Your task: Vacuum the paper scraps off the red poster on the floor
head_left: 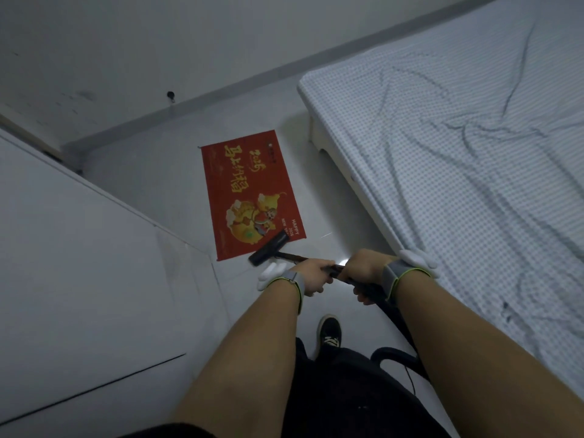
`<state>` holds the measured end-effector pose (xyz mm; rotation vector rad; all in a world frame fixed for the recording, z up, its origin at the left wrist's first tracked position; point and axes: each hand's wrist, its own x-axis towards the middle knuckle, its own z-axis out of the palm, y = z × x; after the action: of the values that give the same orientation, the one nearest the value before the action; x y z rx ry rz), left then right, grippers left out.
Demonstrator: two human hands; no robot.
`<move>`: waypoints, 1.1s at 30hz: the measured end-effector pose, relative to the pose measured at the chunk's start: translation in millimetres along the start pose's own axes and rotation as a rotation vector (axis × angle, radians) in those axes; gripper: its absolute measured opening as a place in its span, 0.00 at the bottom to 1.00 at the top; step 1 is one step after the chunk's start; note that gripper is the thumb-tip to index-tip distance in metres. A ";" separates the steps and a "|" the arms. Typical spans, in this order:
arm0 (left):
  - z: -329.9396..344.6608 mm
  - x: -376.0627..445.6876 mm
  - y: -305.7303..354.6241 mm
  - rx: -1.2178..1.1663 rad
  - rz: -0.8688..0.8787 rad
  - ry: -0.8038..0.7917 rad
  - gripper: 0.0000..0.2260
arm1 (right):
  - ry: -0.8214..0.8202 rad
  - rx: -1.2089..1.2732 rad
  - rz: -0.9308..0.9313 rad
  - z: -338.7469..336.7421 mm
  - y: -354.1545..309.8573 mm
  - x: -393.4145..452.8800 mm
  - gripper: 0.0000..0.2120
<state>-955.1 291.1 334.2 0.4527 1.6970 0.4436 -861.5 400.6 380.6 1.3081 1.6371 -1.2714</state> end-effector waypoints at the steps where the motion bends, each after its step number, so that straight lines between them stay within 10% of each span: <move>1: 3.3 -1.4 3.3 0.027 0.006 -0.010 0.19 | 0.007 -0.016 -0.014 -3.7 5.3 -2.8 0.11; 20: -42.2 8.7 26.0 0.188 0.094 0.297 0.23 | 0.046 0.011 -0.207 -30.3 -52.1 12.4 0.11; 33: -168.8 76.6 13.6 0.231 0.064 0.200 0.28 | 0.084 0.073 -0.120 -22.9 -176.6 77.0 0.11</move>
<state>-1133.0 336.1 305.2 0.6499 1.9420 0.3496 -1050.4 442.2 365.2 1.3400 1.7650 -1.3750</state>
